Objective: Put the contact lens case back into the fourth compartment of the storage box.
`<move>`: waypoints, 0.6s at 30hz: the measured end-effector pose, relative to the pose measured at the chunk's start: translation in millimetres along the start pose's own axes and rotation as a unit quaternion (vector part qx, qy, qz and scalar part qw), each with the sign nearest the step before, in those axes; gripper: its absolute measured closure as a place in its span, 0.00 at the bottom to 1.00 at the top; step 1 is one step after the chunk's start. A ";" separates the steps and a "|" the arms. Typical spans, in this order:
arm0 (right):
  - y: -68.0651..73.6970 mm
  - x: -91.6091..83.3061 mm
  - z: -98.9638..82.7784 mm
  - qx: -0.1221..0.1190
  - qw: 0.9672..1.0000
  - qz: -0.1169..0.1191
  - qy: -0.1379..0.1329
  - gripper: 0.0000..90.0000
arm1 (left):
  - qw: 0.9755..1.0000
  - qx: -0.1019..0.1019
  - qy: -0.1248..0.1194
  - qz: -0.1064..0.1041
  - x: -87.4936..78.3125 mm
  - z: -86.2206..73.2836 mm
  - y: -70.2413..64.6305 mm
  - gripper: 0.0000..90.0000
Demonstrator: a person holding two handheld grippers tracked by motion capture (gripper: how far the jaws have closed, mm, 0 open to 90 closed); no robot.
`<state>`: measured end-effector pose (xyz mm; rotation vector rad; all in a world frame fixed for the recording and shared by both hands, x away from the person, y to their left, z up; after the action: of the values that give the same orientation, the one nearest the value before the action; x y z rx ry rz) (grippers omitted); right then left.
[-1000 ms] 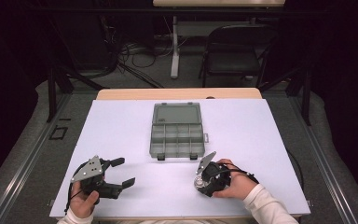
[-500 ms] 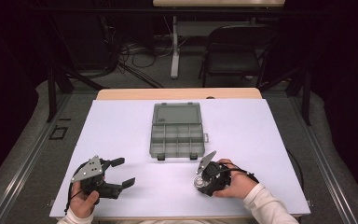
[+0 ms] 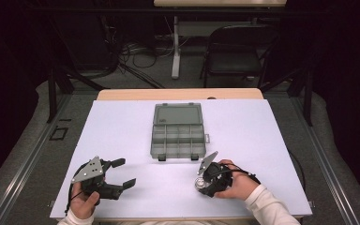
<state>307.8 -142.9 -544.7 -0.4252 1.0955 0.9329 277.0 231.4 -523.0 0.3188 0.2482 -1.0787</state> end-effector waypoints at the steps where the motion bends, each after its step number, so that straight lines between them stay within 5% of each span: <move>1: -0.4 -1.3 0.2 0.000 1.000 -0.002 -0.001 0.54 | 1.000 0.000 0.000 0.000 0.0 0.0 0.0 0.17; 18: -1.0 -9.1 2.9 0.030 0.999 -0.014 -0.038 0.54 | 1.000 0.000 0.000 0.000 -0.1 -0.1 0.1 0.17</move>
<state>308.9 -145.3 -535.5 -0.3513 1.0436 0.8826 277.0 231.6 -523.0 0.3188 0.2492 -1.0786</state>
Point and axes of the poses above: each handheld gripper's, and its own axes: x roughly forward along the jaws, z roughly out of its top, y roughly to its left, the point moved 1 cm from there along x, roughly forward along the jaws, and after that the axes turned 14 degrees about x, right-handed, at the moved point
